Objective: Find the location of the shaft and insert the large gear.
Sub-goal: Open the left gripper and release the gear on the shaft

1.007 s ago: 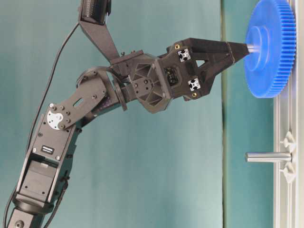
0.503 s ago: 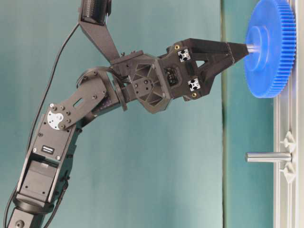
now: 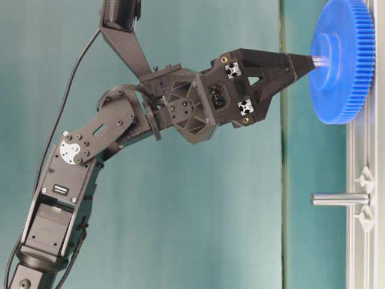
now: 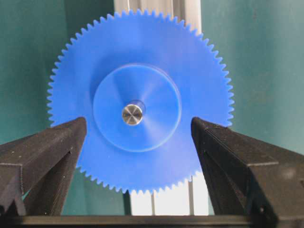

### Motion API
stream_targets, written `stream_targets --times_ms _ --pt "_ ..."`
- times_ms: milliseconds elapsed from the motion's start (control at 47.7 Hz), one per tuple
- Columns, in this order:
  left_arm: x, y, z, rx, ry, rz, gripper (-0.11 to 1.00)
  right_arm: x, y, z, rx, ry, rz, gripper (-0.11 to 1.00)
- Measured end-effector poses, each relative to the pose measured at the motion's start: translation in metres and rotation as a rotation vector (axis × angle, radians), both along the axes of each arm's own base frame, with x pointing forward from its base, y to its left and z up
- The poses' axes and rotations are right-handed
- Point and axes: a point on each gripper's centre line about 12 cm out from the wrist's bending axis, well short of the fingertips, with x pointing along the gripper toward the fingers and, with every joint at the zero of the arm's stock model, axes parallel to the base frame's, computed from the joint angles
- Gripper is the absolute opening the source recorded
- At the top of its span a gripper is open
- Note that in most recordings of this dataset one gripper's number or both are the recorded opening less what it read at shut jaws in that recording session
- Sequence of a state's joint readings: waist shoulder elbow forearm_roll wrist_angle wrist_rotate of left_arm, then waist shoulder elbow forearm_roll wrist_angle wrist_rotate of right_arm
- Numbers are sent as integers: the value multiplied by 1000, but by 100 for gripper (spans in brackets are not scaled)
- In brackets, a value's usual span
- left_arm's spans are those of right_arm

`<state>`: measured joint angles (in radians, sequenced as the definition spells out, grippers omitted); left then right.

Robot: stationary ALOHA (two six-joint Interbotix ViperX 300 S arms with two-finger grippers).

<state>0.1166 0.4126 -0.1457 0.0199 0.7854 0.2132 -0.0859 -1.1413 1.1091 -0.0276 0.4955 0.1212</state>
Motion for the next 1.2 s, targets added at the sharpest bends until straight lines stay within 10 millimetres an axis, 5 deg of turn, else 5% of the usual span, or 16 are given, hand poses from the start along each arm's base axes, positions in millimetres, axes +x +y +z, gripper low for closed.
stream_targets --times_ms 126,461,1195 --pt "-1 0 1 -4 1 7 90 0 0 1 1 -3 0 0" --pt "-9 -1 46 2 -80 12 90 -1 0 1 1 -8 0 0" --pt "-53 -8 63 -48 -143 91 90 -1 0 1 1 -9 0 0"
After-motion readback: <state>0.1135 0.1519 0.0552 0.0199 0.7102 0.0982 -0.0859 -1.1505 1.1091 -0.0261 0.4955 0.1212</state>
